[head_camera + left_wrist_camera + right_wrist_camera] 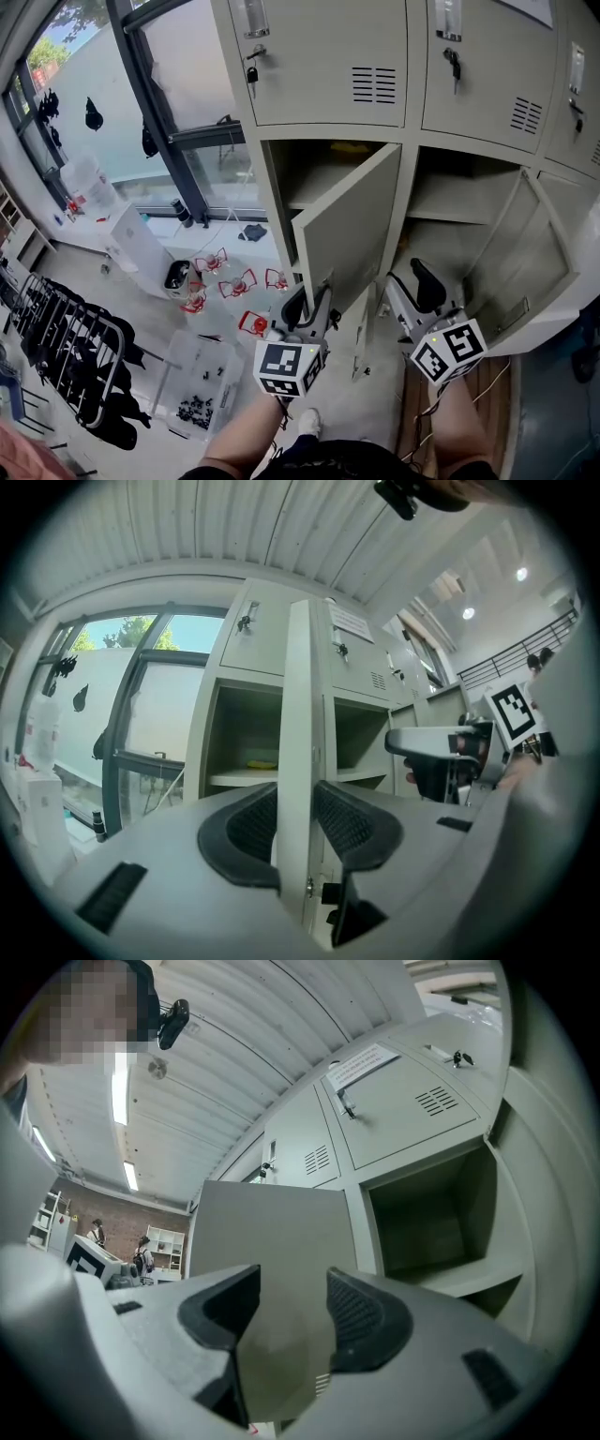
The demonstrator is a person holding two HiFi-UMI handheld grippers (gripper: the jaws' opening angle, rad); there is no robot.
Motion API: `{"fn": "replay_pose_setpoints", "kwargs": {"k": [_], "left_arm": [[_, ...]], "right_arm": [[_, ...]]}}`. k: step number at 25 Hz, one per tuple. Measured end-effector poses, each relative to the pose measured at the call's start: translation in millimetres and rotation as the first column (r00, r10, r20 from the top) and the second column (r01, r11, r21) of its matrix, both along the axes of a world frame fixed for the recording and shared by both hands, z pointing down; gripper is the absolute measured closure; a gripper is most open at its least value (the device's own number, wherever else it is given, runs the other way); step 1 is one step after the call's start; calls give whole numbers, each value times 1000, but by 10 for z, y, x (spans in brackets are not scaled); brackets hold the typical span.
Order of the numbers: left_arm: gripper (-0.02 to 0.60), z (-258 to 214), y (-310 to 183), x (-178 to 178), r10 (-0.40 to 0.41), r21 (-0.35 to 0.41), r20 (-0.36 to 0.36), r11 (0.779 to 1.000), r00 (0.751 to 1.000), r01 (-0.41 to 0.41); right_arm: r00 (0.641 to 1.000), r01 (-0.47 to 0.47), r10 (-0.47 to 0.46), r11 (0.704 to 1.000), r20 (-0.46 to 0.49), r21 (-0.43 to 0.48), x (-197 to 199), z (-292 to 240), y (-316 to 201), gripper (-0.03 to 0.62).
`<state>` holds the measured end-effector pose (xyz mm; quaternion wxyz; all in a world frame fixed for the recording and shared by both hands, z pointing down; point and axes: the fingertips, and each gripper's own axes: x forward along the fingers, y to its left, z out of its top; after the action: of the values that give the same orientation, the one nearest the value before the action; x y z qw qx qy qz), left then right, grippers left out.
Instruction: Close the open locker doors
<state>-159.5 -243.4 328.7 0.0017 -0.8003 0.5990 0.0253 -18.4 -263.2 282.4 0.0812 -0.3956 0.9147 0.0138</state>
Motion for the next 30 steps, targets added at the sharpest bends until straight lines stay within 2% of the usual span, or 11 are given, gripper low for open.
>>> {"fn": "replay_pose_setpoints", "kwargs": {"k": [19, 30], "left_arm": [[428, -28, -595, -698, 66, 19, -17, 998, 998, -65], [430, -30, -969, -940, 41, 9, 28, 999, 999, -41]], "right_arm": [[999, -49, 49, 999, -21, -17, -722, 60, -455, 385], [996, -88, 88, 996, -9, -25, -952, 150, -547, 385]]}}
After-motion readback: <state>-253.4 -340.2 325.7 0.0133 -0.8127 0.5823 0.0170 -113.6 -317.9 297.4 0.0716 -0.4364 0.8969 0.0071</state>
